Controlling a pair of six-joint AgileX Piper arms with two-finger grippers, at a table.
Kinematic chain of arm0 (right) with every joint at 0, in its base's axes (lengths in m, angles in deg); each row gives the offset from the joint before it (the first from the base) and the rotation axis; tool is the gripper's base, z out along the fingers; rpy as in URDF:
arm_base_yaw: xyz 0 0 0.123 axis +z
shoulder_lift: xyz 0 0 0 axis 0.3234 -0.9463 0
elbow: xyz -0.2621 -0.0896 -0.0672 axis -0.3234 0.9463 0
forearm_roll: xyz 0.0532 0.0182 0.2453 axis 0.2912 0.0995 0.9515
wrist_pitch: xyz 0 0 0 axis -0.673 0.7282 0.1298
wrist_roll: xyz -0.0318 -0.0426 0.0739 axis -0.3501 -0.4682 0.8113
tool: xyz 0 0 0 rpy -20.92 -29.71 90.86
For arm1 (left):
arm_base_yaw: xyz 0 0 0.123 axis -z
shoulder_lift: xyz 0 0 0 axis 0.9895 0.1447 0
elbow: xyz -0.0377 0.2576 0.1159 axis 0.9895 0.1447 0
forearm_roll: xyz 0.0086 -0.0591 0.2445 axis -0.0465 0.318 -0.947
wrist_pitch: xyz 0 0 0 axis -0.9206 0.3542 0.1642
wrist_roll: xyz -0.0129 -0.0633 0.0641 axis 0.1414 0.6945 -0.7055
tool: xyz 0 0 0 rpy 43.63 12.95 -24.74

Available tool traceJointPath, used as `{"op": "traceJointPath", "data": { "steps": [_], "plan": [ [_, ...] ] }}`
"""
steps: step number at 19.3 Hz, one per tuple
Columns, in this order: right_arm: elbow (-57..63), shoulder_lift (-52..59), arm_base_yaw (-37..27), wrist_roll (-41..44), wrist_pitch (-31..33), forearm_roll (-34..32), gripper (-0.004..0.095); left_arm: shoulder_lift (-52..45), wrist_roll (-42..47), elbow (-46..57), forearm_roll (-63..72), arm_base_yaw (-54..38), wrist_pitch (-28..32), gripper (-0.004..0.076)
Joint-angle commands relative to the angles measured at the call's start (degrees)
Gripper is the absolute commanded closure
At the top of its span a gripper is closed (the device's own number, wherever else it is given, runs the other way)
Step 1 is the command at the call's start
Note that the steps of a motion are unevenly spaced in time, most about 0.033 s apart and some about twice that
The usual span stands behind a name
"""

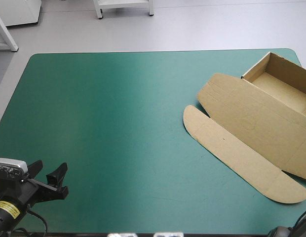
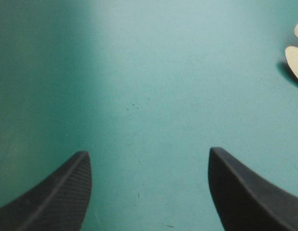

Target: Fold the box

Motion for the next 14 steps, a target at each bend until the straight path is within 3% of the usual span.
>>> {"op": "traceJointPath", "data": {
  "steps": [1, 5, 10, 14],
  "plan": [
    [-1.6, 8.7, -0.3, -2.6, -1.1, 8.4, 0.026, 1.0, -0.4, -1.4, 0.0, 0.4, 3.9, 0.023],
    [-1.6, 14.4, 3.2, -6.7, 0.0, 21.1, 0.026, 1.0, -0.4, -1.4, 0.0, 0.4, 5.3, 0.023],
    [-1.5, 20.5, 17.8, -10.2, 0.1, 18.5, 0.042, 1.0, -2.2, -1.4, 0.2, 0.4, 5.5, 0.023],
    [-1.0, 24.7, 32.1, -10.3, 0.1, 13.0, 0.0423, 1.0, -2.3, -1.4, 0.2, 0.4, 5.6, 0.023]
  ]
}}
